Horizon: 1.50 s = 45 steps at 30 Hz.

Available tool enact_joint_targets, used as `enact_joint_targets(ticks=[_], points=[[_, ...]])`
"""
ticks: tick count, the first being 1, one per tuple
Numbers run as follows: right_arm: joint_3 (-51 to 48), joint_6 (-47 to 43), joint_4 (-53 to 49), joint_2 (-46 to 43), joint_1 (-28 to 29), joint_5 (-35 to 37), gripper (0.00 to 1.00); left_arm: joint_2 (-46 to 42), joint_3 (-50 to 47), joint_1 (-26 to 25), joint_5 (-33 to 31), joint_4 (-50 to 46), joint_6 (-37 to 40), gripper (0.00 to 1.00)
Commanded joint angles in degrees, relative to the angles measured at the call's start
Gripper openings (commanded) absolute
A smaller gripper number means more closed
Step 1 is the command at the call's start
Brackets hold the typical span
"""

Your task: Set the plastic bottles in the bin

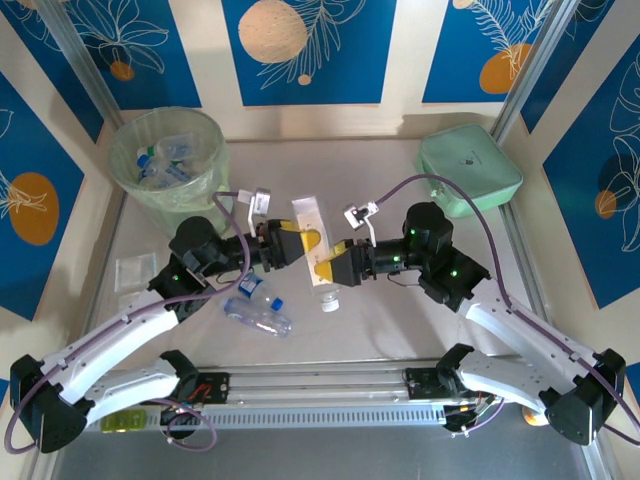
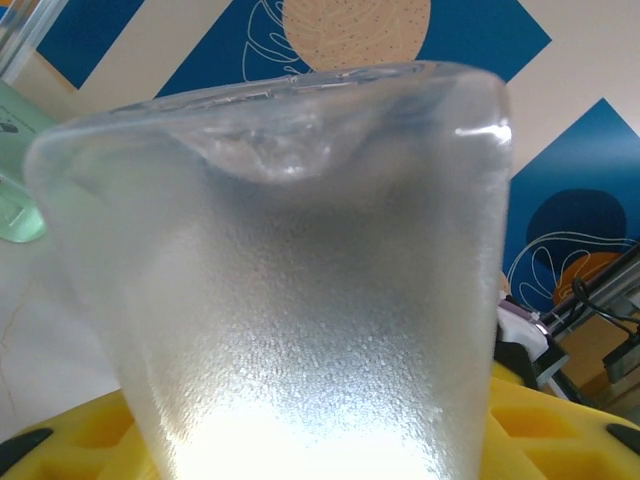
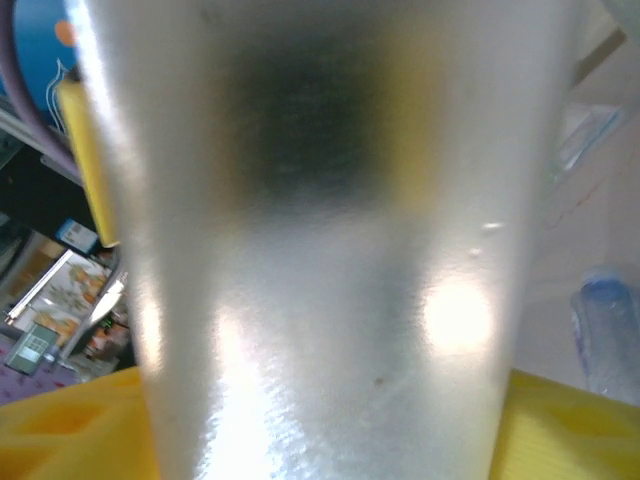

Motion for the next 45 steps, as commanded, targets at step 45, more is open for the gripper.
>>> enact_joint_targets(ticks=[45], points=[[3.99,-13.69,-23.78,-0.67,-8.56,24.82,0.99,28.81,43.09,51.28,-29.03,-56.06,-20.93,0.22]])
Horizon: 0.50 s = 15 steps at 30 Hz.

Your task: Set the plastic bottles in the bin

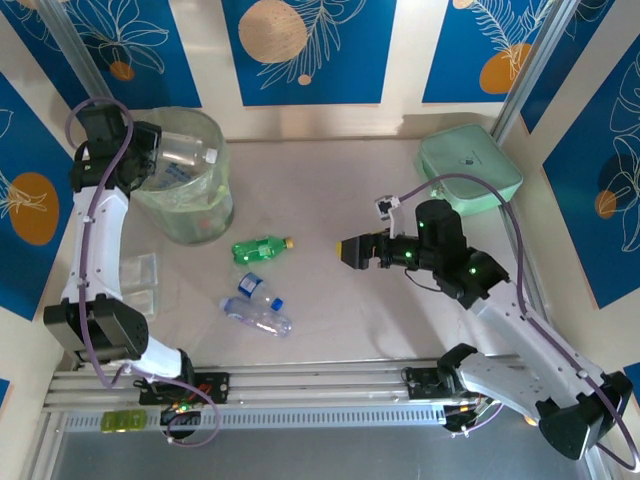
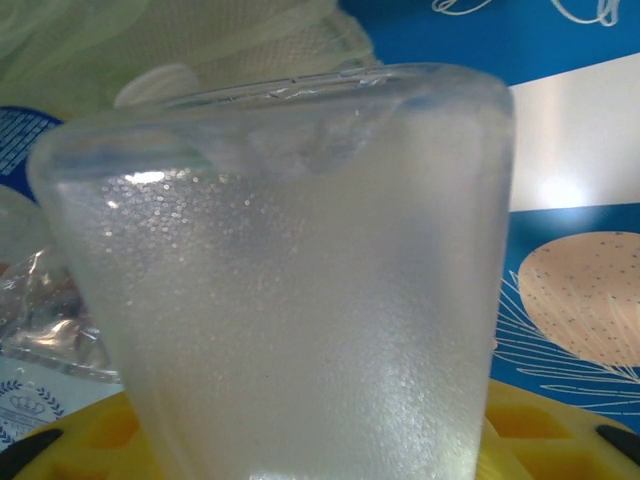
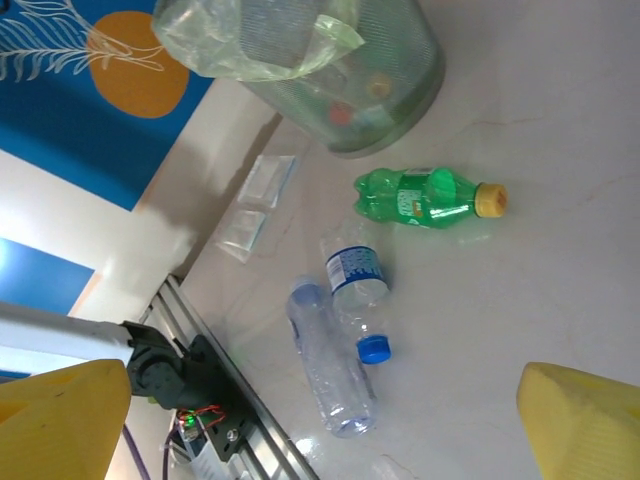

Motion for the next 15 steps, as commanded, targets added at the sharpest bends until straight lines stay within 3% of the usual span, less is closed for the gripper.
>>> enact_joint_targets(ticks=[1,7,15], points=[[1.43,0.35,0.93,1.9,-0.28,0.03,0.99,-1.62,-4.5,0.55,-0.81,1.07,-2.77,0.23],[0.92,1.47,3.33,4.27,-0.28,-2.12,0.99,-0.93,-4.96,3.4,-1.57,1.22,-1.4,0.23],[0.84,1.12,3.74,5.33,0.07,-3.29,0.99,1.92,1.38,7.08,0.2,0.6,1.26,0.24]])
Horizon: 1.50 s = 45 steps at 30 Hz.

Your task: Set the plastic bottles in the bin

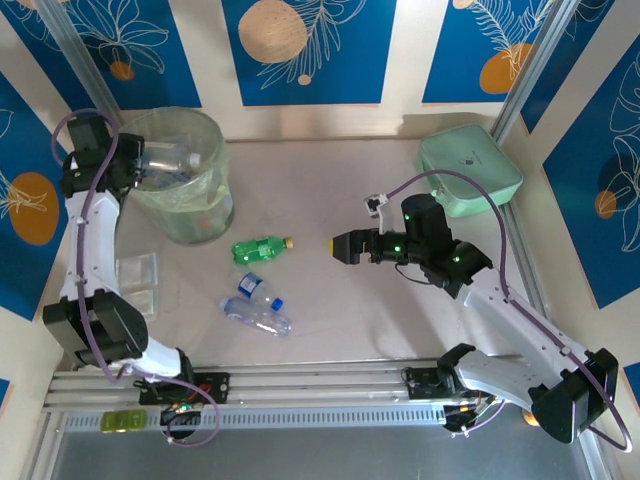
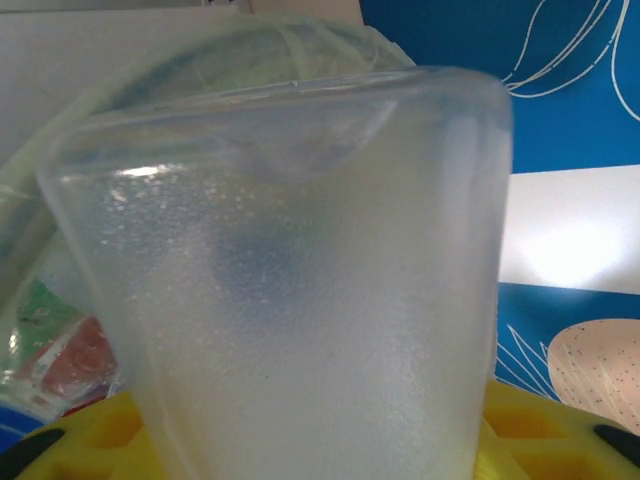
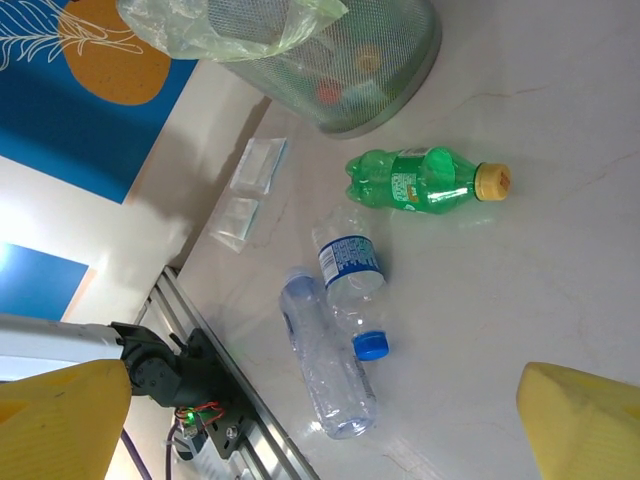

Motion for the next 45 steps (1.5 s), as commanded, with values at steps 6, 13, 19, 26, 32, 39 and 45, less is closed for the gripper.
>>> enact_joint_targets(ticks=[6,13,19,26,32,39,45], points=[[0.83,0.15,1.35,0.67,0.27,-1.38,0.99,5.6,7.62,0.25,3.34,-4.0,6.43,0.25],[0.83,0.3,1.97,1.46,0.67,-1.36,0.99,6.65,7.45,-2.07,6.37,-4.06,10.13,0.52],[2.02,0.14,2.04,2.23,1.37,-1.47,0.99,4.03,10.32,-2.02,5.07,-7.13,10.45,0.72],[1.9,0.31,3.01,2.74,2.41,-1.37,0.99,0.18,13.56,-0.23,-0.65,-9.06,13.37,0.73],[0.7,0.06,3.2,1.97,2.69,-1.03,0.99,-1.64,14.57,-0.26,-8.6,-12.21,19.03,0.64],[0.18,-0.2,3.9,3.49,2.86,-1.98,0.99,6.31,20.94,-5.59,2.63,-8.53,28.44,0.51],[0.29,-0.65,4.09,4.89,3.39,-2.37,0.99,13.08,24.51,-7.65,8.79,-4.91,29.94,0.5]])
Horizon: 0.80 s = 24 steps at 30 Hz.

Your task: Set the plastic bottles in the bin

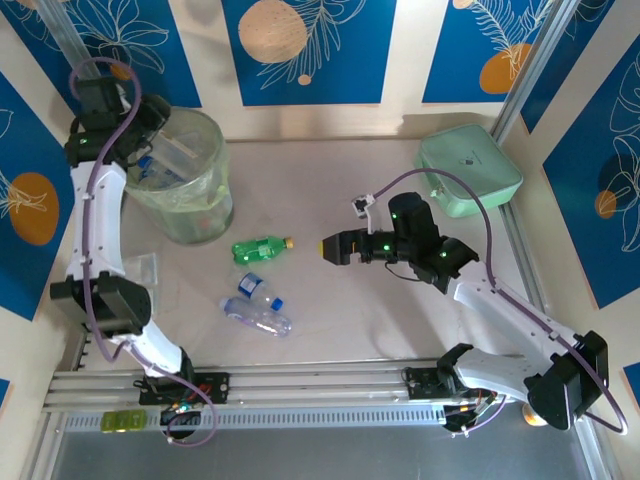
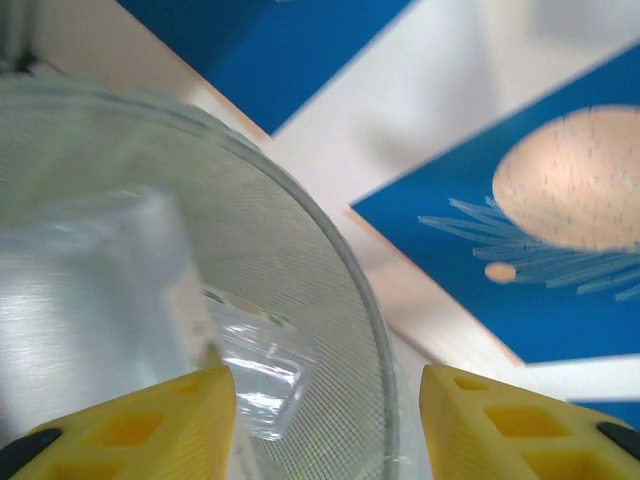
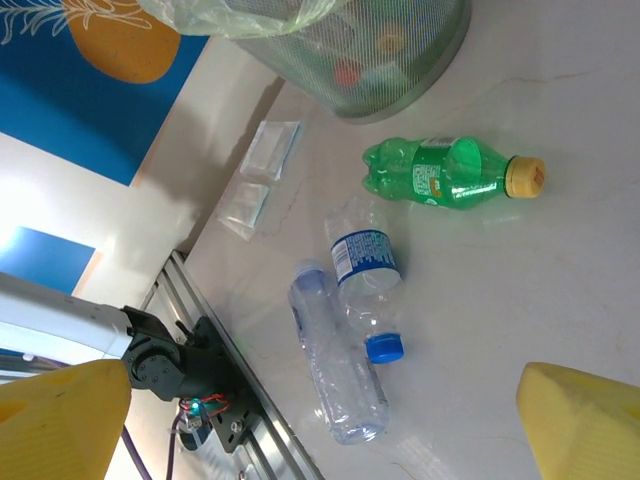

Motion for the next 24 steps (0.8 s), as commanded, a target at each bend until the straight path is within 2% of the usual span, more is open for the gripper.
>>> enact_joint_targets(ticks=[1,7,15,19,24], points=[[-0.01,-0.65,0.68,0.52,0.6,-1.63,0.99,3.4,3.56,-0.09,3.27,0.49,2.68,0.5],[-0.1,-0.79,0.75,0.83,0.83,-1.37,0.99,4.42,-3.37,0.39,3.73,2.09,1.35,0.49],[1.89,-1.99,-0.65,3.65,1.83,-1.1,0.99,-0.9,-12.79,1.23,7.61,6.53,-1.97,0.49],[7.17,-6.79,-6.54,10.18,5.49,1.31,0.98,-4.58,-12.44,1.15,8.41,7.81,-2.71,0.52],[13.3,-13.06,-11.33,17.54,11.94,6.29,0.96,-5.37,-6.2,0.89,9.62,8.27,-3.53,0.56]])
